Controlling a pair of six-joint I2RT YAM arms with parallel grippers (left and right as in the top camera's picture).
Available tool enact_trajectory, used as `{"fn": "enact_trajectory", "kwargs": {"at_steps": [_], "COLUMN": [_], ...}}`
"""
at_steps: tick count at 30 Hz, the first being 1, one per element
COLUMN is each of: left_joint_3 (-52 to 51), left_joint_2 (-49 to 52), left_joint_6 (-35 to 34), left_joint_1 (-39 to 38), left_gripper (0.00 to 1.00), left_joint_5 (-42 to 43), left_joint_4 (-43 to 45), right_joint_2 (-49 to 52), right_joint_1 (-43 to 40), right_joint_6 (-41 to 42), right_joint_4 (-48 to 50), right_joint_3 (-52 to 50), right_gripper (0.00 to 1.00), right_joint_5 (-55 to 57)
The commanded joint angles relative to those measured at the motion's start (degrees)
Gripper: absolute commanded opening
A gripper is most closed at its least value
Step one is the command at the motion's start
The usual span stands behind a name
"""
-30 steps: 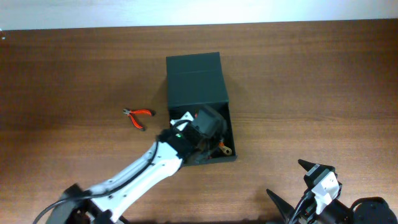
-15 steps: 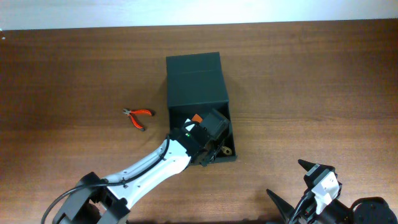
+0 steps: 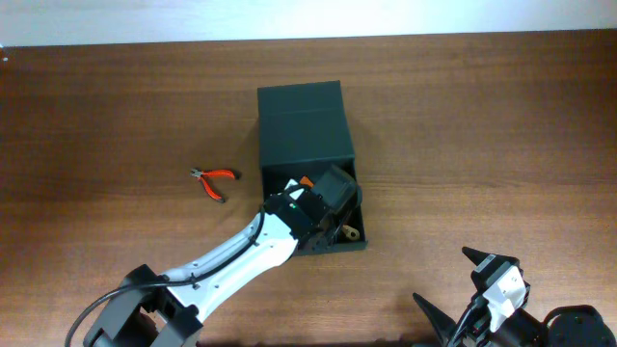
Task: Pack container
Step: 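Carry the screwdriver with the left gripper and release into the box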
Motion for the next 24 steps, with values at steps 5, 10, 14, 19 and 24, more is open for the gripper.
{"fn": "enact_trajectory", "kwargs": {"at_steps": [5,10,14,19,24], "left_joint_3": [1.84,1.84,1.97,4.74,14.84], "left_joint_2": [-3.80,-7.15,-13.70,-21.18,-18.99], "left_joint_6": [0.11,0.13,0.15,5.81,23.47], "left_joint_1": [-0.22,0.20,2.36,9.55,22.56], "left_gripper": [0.60,0.61,0.68,0.99,0.99], "left_joint_5": [-5.38,-8.70,-14.19,-19.69,-18.40], "left_joint_4": [-0.37,-1.18,-6.12,-19.12,-32.63], "right_joint_2": [-0.28,-0.28,-0.28,-0.28,-0.28], "right_joint_1": [-0.04,-0.04,-0.07,-0.04,-0.04], "right_joint_6": [0.50,0.50,0.50,0.50,0.50], "right_joint_4": [0.20,0.20,0.20,0.20,0.20], "right_joint_3": [-0.09,-0.09,-0.09,-0.09,-0.09], "right_gripper": [0.99,0.99,0.99,0.99,0.99], "right_joint_5": [0.48,0.48,0.48,0.48,0.48]}}
